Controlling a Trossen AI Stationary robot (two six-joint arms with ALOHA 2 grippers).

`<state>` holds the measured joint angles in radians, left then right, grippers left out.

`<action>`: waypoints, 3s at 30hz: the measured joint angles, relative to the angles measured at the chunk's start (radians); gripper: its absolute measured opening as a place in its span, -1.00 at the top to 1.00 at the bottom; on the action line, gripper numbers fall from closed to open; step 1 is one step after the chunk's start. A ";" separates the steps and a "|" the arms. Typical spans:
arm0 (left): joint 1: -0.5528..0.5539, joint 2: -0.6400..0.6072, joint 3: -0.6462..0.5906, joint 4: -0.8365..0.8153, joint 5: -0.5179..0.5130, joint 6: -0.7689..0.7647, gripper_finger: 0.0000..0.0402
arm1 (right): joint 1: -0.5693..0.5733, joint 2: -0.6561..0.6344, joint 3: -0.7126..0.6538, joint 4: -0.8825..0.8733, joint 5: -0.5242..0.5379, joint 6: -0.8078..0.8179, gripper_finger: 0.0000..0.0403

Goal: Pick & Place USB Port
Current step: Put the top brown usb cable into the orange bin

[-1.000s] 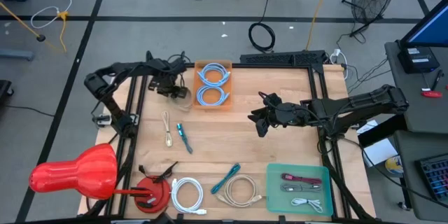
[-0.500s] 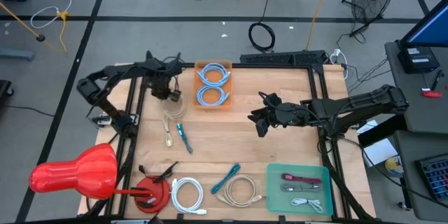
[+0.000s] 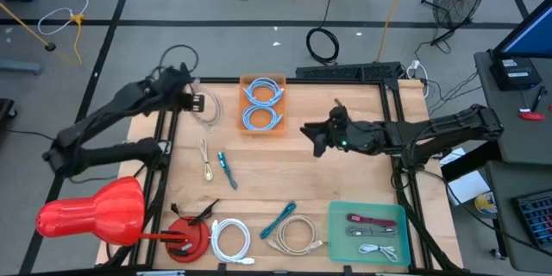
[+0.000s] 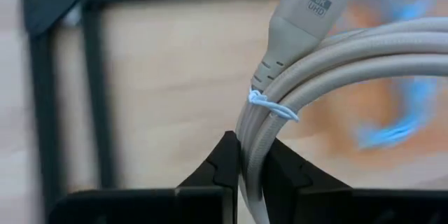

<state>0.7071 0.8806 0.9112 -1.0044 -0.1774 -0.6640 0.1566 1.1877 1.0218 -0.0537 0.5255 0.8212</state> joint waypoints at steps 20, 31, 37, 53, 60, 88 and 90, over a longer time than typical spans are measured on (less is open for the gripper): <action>-0.509 0.227 0.161 0.819 -0.389 -0.323 0.84 | -0.004 0.249 0.000 0.803 0.185 -0.419 0.38; -0.610 0.467 0.433 0.662 -0.364 -0.215 0.84 | -0.011 0.241 0.001 0.813 0.206 -0.497 0.38; -0.617 0.473 0.482 0.564 -0.388 -0.181 0.84 | -0.005 0.243 0.001 0.811 0.203 -0.496 0.38; -0.602 0.476 0.481 0.507 -0.351 -0.166 0.84 | 0.015 0.244 0.000 0.881 0.099 -0.492 0.38; -0.602 0.476 0.480 0.505 -0.352 -0.167 0.84 | -0.007 0.243 0.000 0.806 0.069 -0.384 0.38; -0.760 0.458 0.478 0.494 -0.253 -0.148 0.64 | -0.007 0.131 0.001 0.622 0.057 -0.373 0.88; -0.780 0.448 0.478 0.460 -0.230 -0.126 0.51 | -0.012 0.086 0.001 0.530 0.059 -0.331 0.88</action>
<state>-0.0726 1.3284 1.3895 -0.5442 -0.4078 -0.7896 0.1449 1.2739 1.0229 0.4767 0.5848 0.4897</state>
